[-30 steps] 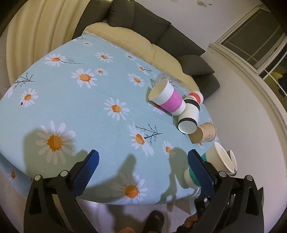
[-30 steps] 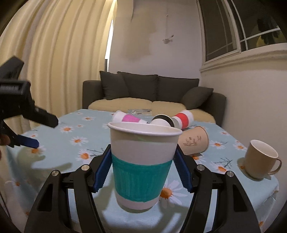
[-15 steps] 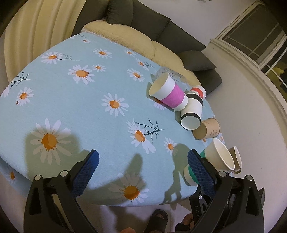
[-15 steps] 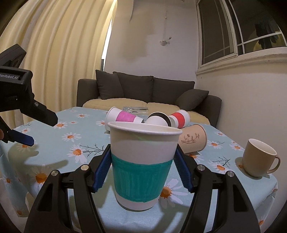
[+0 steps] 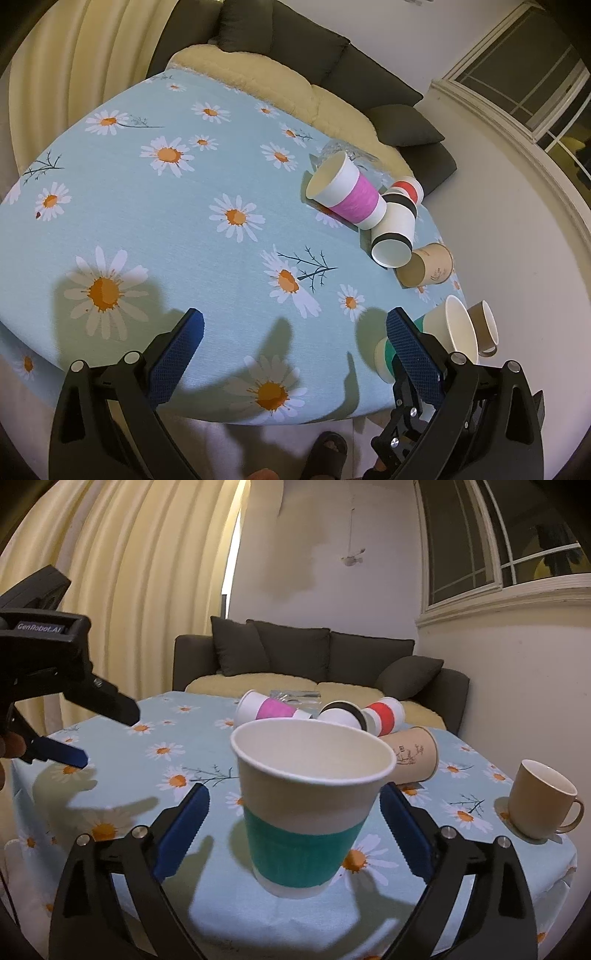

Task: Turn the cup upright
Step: 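Lower the upright teal cup onto the tablecloth with the right gripper, then open the right gripper and withdraw it from the cup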

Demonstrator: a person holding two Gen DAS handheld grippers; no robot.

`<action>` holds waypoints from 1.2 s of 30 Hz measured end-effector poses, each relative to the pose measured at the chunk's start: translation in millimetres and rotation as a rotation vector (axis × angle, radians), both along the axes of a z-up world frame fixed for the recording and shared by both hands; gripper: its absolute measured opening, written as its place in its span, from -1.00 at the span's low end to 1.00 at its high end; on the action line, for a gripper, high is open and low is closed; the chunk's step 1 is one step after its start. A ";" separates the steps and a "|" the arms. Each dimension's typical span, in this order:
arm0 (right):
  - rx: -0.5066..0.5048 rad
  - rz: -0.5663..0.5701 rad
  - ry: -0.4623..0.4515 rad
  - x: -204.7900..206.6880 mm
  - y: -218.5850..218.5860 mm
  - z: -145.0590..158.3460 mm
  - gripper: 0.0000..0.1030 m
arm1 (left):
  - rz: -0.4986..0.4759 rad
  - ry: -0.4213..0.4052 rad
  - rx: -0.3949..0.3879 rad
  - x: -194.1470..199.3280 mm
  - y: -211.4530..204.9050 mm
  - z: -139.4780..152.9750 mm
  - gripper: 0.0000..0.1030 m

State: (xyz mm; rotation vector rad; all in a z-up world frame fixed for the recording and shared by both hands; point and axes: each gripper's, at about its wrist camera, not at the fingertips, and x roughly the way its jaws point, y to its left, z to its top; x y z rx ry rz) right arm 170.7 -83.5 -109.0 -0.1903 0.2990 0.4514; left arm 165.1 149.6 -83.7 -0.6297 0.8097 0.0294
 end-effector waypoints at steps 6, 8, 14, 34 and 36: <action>0.019 -0.003 0.009 -12.8 -17.2 25.2 0.90 | -0.049 -0.017 0.004 -8.3 -3.8 7.9 0.87; 0.025 -0.003 0.012 -20.7 -26.6 38.8 0.90 | -0.040 -0.020 0.009 -13.0 -3.1 10.0 0.87; 0.049 -0.007 0.028 -47.9 -55.4 76.1 0.90 | -0.033 -0.041 0.024 -34.6 -4.7 23.9 0.87; 0.124 0.170 0.101 -111.8 -167.8 169.0 0.90 | -0.175 -0.258 0.311 -157.1 -101.6 111.2 0.87; 0.108 0.168 0.082 -116.9 -173.8 171.9 0.90 | -0.186 -0.266 0.354 -166.7 -110.6 115.4 0.87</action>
